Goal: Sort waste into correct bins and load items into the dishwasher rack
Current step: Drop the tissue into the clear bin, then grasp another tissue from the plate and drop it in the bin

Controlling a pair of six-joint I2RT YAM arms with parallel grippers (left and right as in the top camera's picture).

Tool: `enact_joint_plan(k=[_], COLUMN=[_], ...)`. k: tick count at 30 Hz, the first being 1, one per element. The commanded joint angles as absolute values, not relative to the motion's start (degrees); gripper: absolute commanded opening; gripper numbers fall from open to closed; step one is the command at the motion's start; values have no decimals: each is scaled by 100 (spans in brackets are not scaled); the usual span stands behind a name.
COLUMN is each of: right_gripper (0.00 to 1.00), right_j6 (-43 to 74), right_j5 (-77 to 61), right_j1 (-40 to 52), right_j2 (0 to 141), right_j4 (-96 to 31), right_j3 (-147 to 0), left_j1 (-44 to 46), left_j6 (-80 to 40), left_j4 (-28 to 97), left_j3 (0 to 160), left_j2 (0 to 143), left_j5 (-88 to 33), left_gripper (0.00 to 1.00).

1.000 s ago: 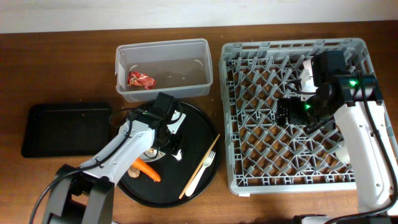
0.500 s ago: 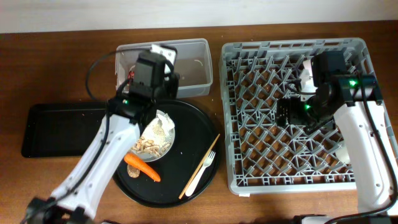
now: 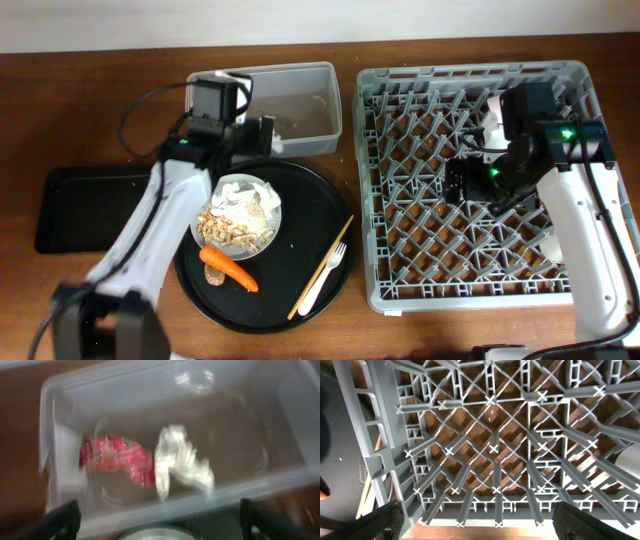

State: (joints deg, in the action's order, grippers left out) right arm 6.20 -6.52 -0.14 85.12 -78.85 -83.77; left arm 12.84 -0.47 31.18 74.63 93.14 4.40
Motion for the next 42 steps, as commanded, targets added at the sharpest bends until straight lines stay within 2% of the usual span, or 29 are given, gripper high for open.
enact_joint_plan(k=[1, 3, 7, 13, 19, 20, 22, 25, 26, 27, 29, 35, 38, 42], right_gripper=[98, 98, 98, 98, 98, 98, 98, 99, 98, 98, 98, 98, 99, 98], right_j6=[596, 596, 596, 598, 598, 598, 596, 596, 596, 596, 596, 596, 598, 596], right_j5=[-683, -683, -685, -685, -685, -685, -683, -683, -683, -683, -683, -683, -683, -685], right_j1=[-49, -49, -49, -49, -49, -49, -49, -49, -49, -49, -49, -49, -49, -49], right_j2=[8436, 8436, 8436, 8436, 8436, 8436, 8438, 8436, 8436, 8436, 8436, 8436, 8436, 8436], right_j4=[-7885, -7885, -7898, -7909, -7909, -7909, -7909, -7909, -7909, -7909, -7909, -7907, -7909, -7909], right_j3=[-8388, -8388, -8388, -8388, -8388, -8388, -8388, -8388, -8388, -8388, -8388, -8388, -8388, -8388], left_j1=[1387, 1387, 1389, 1629, 1885, 1885, 1885, 1885, 1885, 1885, 1885, 1885, 1835, 1479], left_j6=[-49, -91, -561, -834, -834, -834, -832, -832, -832, -832, -832, -829, -808, -810], left_j4=[4488, 5494, 5614, 3319, 2471, 2322, 2231, 2231, 2231, 2231, 2237, 2467, 1345, -115], left_j3=[7544, 7417, 6851, 5714, 5714, 5714, 5714, 5714, 5717, 5717, 5741, 6316, 6499, 6499], left_j2=[8827, 8860, 8864, 9017, 9915, 9994, 10007, 10005, 10005, 10005, 9994, 8844, 8650, 9461], left_j5=[-244, -239, -377, -840, -790, -773, -773, -773, -773, -773, -773, -554, 548, 543], left_gripper=[99, 99, 99, 99, 99, 97, 82, 35, 26, 21, 1, 0, 0, 1])
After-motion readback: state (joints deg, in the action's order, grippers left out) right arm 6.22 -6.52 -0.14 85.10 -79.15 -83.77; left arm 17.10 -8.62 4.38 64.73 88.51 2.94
